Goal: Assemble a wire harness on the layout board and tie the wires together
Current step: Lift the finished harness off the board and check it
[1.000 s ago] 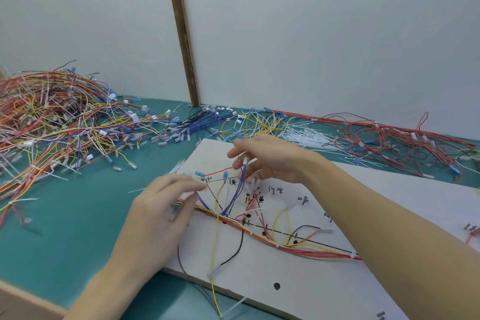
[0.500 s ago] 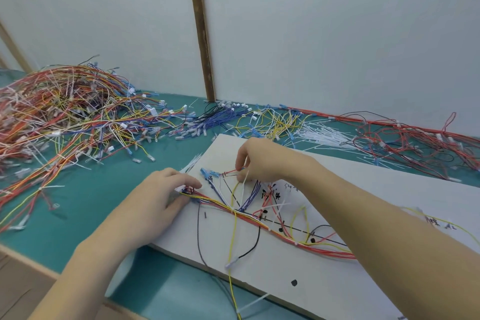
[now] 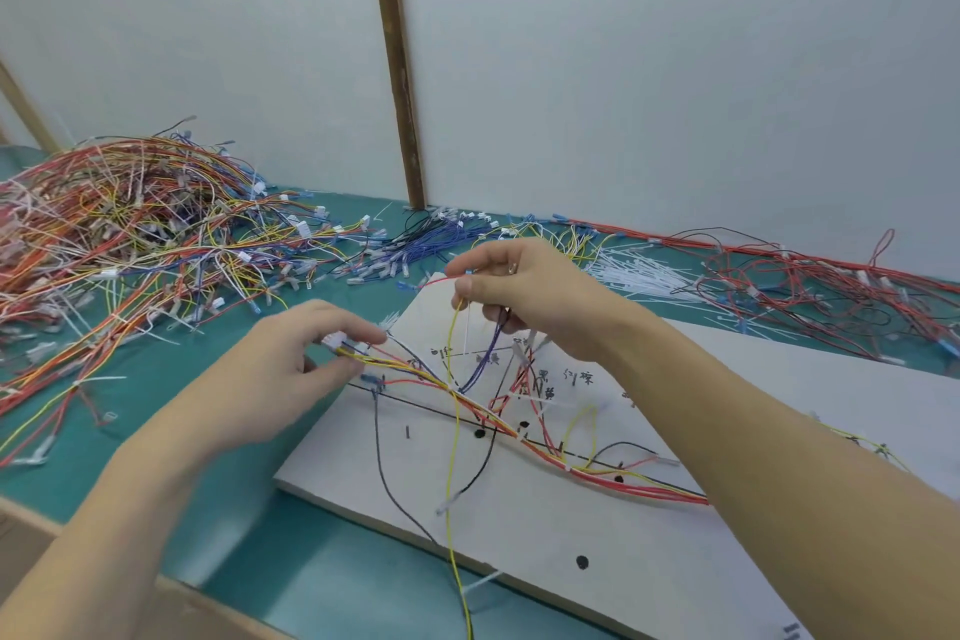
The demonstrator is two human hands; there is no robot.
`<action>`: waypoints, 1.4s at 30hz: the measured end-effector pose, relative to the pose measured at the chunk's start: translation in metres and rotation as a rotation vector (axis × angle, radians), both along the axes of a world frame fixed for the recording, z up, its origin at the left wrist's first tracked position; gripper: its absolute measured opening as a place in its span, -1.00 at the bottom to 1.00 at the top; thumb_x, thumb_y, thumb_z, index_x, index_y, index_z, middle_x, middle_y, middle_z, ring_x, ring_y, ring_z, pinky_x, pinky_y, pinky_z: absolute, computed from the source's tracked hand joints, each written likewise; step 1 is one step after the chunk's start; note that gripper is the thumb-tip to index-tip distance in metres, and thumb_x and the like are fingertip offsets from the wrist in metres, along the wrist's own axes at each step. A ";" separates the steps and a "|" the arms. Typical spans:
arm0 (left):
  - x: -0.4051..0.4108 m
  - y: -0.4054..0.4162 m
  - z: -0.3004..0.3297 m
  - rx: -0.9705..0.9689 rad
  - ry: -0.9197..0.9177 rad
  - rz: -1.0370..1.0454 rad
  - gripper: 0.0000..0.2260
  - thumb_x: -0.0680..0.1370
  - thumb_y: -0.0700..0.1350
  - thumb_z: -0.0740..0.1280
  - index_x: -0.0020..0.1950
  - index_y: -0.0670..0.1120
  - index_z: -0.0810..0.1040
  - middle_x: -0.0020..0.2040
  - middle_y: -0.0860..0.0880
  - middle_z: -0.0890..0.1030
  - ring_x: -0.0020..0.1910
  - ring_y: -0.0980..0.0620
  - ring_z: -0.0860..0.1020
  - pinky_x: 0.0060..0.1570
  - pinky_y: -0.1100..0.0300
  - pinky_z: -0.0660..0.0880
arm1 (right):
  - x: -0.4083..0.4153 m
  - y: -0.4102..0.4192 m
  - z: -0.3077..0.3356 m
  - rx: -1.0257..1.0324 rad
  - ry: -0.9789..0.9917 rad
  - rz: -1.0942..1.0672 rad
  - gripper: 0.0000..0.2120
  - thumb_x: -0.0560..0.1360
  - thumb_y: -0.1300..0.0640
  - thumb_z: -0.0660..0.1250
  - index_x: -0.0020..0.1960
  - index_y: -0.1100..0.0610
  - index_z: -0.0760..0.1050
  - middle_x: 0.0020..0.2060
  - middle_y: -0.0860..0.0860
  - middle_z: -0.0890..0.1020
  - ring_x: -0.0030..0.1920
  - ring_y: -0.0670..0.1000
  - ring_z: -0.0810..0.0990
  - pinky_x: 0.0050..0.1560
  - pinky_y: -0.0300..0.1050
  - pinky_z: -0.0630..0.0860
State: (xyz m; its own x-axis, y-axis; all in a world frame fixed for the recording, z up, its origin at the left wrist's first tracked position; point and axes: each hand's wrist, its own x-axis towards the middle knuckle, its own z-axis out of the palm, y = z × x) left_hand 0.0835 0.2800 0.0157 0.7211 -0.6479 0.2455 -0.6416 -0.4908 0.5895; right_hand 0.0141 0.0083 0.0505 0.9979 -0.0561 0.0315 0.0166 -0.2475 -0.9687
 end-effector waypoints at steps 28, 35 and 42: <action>-0.050 -0.229 0.112 -0.472 0.825 -0.782 -0.65 0.52 0.20 0.48 0.23 0.07 0.68 0.17 -0.11 0.72 -0.12 -0.11 0.76 -0.30 0.17 0.65 | -0.129 -0.104 0.131 1.232 -0.491 -0.720 -0.85 0.68 0.33 0.22 -0.06 0.22 0.41 -0.23 0.16 0.48 -0.38 -0.03 0.46 -0.51 -0.29 0.53; -0.069 -0.269 0.166 -0.465 0.572 -0.739 -0.70 0.58 0.24 0.38 0.09 0.05 0.70 -0.05 -0.12 0.74 -0.32 -0.12 0.73 -0.50 0.25 0.53 | -0.170 -0.126 0.155 0.916 -0.576 -0.591 -0.87 0.65 0.24 0.30 -0.06 0.19 0.57 -0.18 0.11 0.65 -0.24 0.02 0.61 -0.33 -0.24 0.59; -0.085 -0.319 0.136 -0.723 0.160 -0.515 -0.76 0.58 0.10 0.41 -0.03 -0.05 0.75 -0.23 -0.07 0.71 -0.33 0.10 0.57 -0.38 0.30 0.44 | -0.187 -0.142 0.134 0.720 -0.566 -0.420 -0.77 0.66 0.17 0.27 0.02 -0.01 0.71 -0.01 0.03 0.72 -0.18 -0.04 0.69 -0.29 -0.25 0.58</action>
State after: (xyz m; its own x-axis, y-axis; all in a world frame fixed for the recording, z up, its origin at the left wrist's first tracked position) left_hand -0.0012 -0.0388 0.1513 0.4454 -0.6262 0.6399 -0.5628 0.3600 0.7440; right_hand -0.1728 -0.1339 0.1845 0.7420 -0.5920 0.3146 0.5664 0.3025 -0.7666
